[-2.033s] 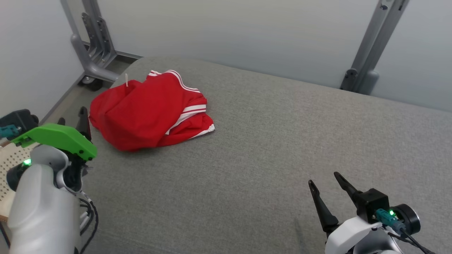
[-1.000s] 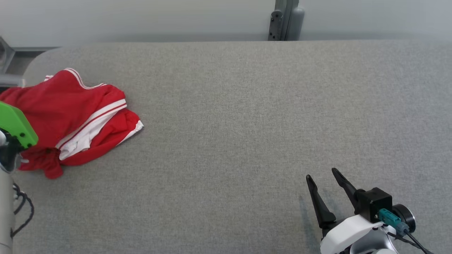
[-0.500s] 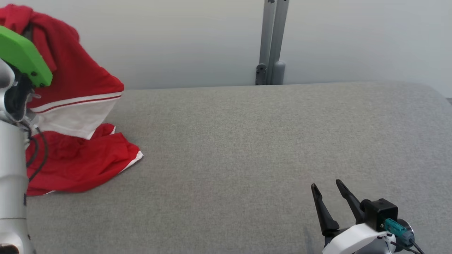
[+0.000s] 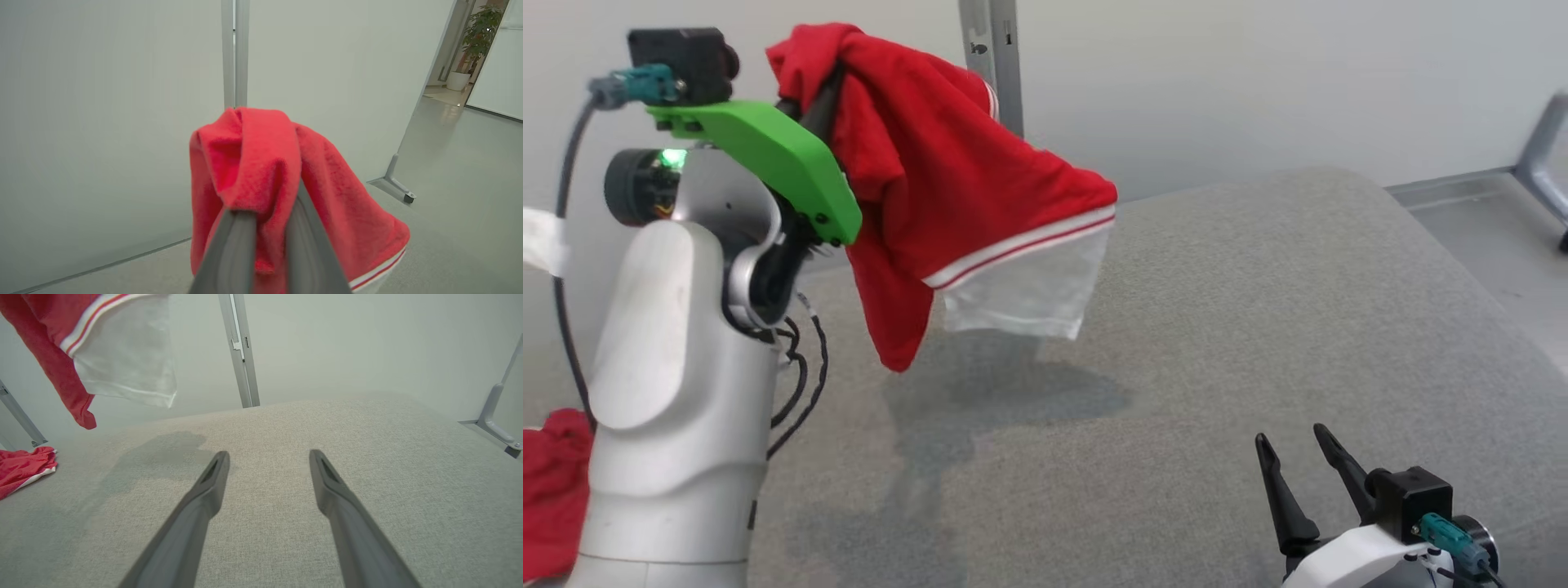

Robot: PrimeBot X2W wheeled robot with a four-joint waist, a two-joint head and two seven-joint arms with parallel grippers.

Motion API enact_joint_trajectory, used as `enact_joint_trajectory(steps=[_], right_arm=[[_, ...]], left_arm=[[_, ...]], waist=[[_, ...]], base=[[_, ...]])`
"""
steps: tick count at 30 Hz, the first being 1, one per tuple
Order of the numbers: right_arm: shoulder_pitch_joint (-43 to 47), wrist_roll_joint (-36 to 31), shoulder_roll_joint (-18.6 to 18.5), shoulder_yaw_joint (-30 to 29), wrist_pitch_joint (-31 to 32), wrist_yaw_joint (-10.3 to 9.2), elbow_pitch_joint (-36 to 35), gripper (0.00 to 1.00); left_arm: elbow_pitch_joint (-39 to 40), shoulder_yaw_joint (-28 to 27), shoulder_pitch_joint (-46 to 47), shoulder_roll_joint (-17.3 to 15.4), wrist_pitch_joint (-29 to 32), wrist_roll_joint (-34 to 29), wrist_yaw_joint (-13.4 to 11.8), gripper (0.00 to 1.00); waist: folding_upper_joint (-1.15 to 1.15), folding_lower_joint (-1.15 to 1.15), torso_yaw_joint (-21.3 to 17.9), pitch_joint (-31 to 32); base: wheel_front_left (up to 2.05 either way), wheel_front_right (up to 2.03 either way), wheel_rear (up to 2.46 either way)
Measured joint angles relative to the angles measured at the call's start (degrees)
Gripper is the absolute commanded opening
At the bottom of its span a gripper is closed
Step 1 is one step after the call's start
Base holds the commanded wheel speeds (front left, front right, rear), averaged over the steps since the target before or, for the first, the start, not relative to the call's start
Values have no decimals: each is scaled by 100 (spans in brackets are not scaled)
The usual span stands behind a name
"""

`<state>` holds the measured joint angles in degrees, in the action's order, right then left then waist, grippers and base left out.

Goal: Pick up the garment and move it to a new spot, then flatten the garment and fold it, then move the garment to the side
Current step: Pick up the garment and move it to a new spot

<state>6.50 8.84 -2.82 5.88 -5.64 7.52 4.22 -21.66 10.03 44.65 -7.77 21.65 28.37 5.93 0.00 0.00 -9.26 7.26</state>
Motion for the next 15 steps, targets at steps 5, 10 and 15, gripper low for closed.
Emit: enact_joint_trajectory(steps=[5,10,15], right_arm=[[-32,-62,0,35,107,0,-143,100],[-98,-107,-3,92,164,0,-230,100],[-126,-100,-3,147,175,0,-265,100]], left_arm=[[-193,299,-563,241,-285,-122,-168,0],[-817,684,-1067,423,-580,-144,-343,0],[-1603,1210,-1347,490,-950,-170,-229,49]], waist=[[0,0,-472,-69],[0,0,-889,-199],[0,0,-1211,-368]], base=[[0,0,0],[0,0,0],[0,0,0]])
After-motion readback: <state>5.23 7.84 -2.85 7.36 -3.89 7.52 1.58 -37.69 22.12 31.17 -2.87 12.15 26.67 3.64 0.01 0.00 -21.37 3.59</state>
